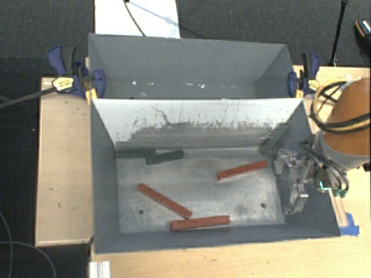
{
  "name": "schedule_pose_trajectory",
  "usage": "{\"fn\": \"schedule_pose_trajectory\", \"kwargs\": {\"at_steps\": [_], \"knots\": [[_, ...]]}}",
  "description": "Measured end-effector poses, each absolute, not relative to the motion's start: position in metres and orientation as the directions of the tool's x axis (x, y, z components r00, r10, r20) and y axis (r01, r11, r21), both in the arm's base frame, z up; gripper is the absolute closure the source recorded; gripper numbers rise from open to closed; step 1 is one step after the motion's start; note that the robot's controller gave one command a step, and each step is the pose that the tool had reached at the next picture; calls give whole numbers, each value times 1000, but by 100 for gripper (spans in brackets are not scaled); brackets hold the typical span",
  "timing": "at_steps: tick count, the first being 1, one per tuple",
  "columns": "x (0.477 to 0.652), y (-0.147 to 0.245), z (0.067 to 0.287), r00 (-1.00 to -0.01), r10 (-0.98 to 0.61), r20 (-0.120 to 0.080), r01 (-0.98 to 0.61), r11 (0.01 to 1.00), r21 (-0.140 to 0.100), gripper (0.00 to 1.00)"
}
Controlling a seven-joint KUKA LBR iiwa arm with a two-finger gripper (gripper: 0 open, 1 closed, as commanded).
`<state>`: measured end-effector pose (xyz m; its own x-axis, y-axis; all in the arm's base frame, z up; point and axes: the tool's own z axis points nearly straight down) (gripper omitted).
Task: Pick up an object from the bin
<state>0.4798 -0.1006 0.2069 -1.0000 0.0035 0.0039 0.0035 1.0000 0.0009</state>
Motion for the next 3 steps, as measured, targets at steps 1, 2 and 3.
{"fn": "schedule_pose_trajectory", "kwargs": {"at_steps": [1,2,3], "knots": [[529,-56,84,-999,45,3,45,999,3,0],[572,7,70,-997,72,-5,72,997,5,0],[588,-35,71,-890,-456,-6,-456,890,-3,0]]}}
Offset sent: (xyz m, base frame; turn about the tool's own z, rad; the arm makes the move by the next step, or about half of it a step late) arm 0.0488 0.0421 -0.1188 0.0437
